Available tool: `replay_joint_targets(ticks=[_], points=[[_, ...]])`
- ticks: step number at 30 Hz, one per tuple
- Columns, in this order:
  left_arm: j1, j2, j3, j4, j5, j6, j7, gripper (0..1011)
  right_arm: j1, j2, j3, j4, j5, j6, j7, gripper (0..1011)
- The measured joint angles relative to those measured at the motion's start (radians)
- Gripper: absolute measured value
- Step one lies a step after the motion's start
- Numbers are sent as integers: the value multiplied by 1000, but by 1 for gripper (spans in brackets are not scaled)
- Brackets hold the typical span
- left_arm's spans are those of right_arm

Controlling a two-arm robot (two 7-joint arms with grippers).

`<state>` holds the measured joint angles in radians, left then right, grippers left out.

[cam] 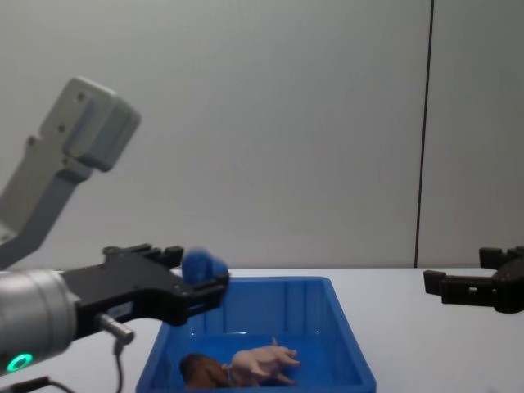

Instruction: Pick up the two dolls from the table and place them into the box.

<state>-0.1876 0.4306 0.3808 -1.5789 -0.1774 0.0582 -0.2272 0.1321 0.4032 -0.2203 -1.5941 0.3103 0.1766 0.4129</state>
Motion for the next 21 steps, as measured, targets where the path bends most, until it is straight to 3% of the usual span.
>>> replay_joint_targets(ticks=[6, 13, 21], points=[[-29, -31, 14, 19, 25, -10, -33, 829, 0, 0, 0, 0, 0, 0, 0, 1001], [-41, -41, 14, 27, 30, -28, -48, 1000, 0, 0, 0, 0, 0, 0, 0, 1001], [-46, -40, 7, 27, 28, -48, -52, 1001, 0, 0, 0, 0, 0, 0, 0, 1001]])
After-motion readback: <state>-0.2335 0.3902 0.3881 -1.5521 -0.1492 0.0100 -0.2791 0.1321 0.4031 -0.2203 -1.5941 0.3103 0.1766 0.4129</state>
